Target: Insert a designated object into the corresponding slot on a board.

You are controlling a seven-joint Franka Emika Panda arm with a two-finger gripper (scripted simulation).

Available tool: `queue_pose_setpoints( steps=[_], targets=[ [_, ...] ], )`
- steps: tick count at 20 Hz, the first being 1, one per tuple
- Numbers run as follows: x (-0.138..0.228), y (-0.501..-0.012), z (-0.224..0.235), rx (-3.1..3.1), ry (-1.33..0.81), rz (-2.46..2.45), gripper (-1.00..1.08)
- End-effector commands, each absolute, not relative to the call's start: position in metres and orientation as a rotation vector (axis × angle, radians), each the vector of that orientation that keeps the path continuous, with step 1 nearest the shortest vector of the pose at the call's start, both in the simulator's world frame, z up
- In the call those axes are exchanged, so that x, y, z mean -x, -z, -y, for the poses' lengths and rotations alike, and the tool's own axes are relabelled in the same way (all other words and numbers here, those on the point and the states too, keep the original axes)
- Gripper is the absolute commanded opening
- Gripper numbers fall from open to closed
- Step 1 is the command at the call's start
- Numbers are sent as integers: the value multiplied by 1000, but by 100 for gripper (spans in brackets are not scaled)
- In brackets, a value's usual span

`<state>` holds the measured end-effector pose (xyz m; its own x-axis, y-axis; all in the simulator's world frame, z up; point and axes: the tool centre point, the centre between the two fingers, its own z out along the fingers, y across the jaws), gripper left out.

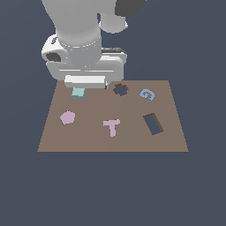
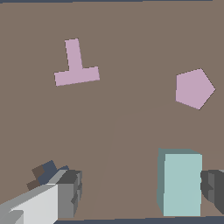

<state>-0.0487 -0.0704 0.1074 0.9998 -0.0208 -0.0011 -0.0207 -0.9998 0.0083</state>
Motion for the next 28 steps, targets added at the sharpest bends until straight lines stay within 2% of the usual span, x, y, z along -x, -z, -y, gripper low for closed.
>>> queue_pose_setpoints(
  steps=[1, 11, 27, 28],
  targets=[
    [62, -92, 89, -3134, 1, 45, 100],
    [91, -53, 133, -3139, 0, 73, 100],
    [92, -30, 136, -3141, 0, 74, 100],
    [92, -30, 136, -3141, 0, 74, -100]
  ],
)
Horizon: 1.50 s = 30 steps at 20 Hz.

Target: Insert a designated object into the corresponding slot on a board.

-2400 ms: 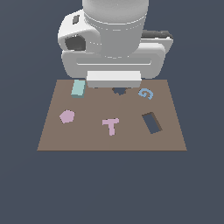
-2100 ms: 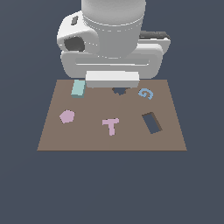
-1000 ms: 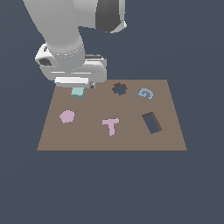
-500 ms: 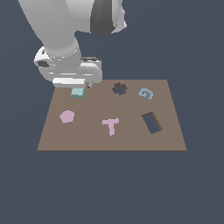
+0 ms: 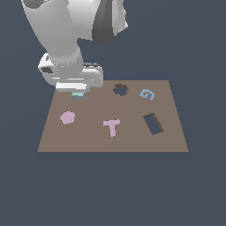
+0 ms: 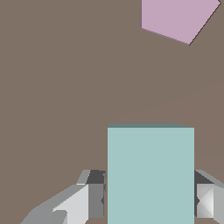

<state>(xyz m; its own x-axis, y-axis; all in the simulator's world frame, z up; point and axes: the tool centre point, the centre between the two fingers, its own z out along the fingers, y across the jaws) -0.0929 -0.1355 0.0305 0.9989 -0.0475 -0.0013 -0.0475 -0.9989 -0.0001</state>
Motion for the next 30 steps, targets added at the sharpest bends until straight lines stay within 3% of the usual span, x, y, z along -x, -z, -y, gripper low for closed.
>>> queue_pose_setpoints(
  steps=[1, 12, 21, 30],
  targets=[
    [92, -30, 136, 3141, 0, -74, -100],
    [93, -31, 136, 3141, -1, -75, -100],
    [108, -38, 171, 3145, -30, -99, -100],
    [96, -37, 160, 3135, -43, 203, -100]
  ],
)
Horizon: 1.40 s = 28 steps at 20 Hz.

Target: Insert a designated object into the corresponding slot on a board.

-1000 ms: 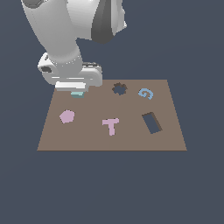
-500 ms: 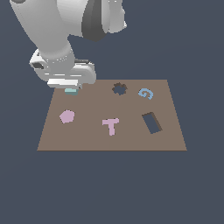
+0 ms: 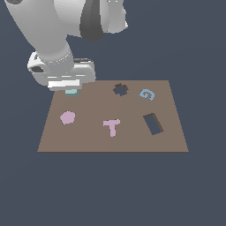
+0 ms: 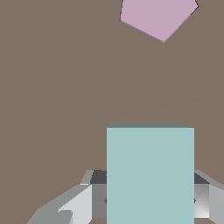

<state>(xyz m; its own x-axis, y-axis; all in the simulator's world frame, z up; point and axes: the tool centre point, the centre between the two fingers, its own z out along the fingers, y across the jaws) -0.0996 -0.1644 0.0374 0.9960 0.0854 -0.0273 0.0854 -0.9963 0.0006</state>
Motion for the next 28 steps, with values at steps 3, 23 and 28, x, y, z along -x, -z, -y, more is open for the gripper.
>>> queue_pose_setpoints(
  steps=[3, 23, 28],
  targets=[
    [90, -37, 153, -3124, 48, -353, -100],
    [34, -35, 78, -2670, 61, -1706, -100],
    [21, -36, 58, -2453, 57, -2013, -100]
  ],
)
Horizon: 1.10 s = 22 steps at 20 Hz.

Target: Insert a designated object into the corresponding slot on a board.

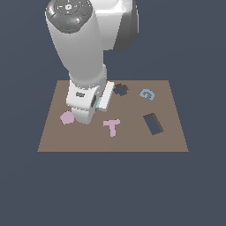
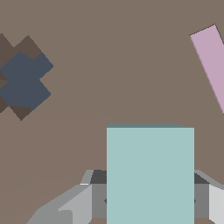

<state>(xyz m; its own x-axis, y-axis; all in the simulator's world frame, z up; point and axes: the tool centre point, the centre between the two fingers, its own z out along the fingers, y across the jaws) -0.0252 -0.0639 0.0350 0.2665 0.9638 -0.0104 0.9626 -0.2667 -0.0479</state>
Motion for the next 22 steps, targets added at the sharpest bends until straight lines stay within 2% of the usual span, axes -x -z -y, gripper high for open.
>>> queue_pose_setpoints(
  steps=[1, 22],
  targets=[
    [18, -36, 54, 2355, -55, 2028, -100],
    [-29, -48, -29, 1139, -26, 2894, -100]
  ],
)
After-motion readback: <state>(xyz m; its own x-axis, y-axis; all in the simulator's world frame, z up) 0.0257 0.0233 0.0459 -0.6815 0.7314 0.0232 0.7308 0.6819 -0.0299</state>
